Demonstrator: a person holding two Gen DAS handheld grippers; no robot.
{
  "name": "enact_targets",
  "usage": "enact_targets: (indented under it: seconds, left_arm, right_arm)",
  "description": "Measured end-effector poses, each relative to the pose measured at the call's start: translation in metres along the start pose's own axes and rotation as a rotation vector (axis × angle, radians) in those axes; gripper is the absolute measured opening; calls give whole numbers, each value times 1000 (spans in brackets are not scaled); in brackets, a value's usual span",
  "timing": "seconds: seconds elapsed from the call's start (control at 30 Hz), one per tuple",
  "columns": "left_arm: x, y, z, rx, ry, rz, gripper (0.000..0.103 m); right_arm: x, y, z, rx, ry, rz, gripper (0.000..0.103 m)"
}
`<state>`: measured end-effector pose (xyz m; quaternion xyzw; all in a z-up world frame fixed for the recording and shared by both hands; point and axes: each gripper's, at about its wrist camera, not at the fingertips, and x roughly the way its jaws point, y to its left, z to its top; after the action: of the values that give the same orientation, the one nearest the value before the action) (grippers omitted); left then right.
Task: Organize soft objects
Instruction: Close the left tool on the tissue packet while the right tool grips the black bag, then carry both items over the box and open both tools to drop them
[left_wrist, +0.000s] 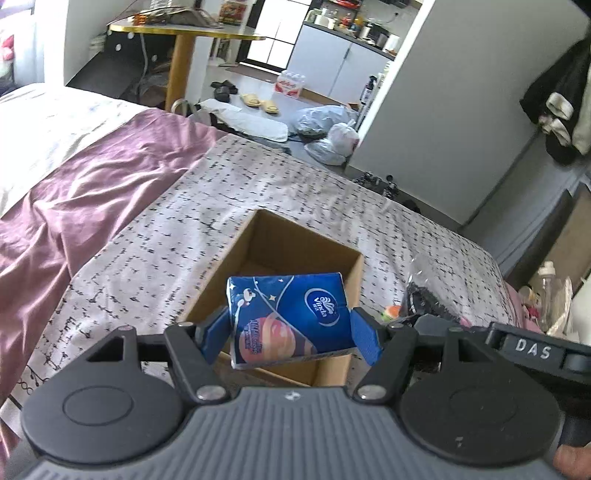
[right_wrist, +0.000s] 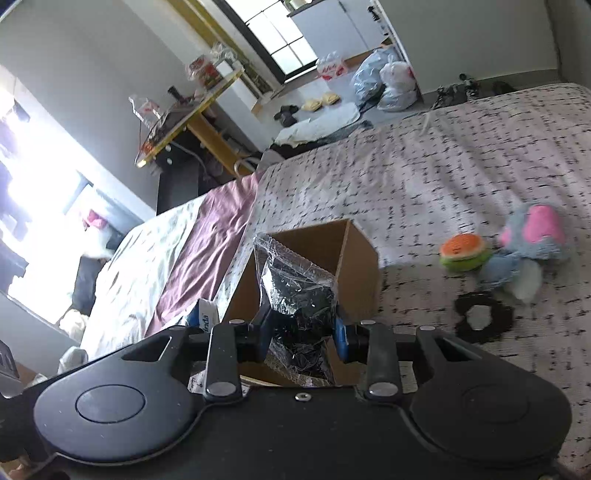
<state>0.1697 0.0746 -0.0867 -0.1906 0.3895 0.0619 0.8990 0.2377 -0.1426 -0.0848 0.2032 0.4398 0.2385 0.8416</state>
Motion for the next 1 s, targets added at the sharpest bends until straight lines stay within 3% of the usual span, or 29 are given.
enact_targets:
  seconds: [0.67, 0.83, 1.0]
  left_arm:
    - [38, 64, 15, -90, 70, 38, 69]
    - [44, 68, 19, -93, 76, 41, 69]
    - [48, 68, 22, -90, 74, 41, 69]
  right_arm:
    - [94, 50, -12, -152, 180, -103, 34]
    - [108, 54, -18, -170, 218, -120, 44]
    - [111, 54, -18, -163, 221, -128, 45]
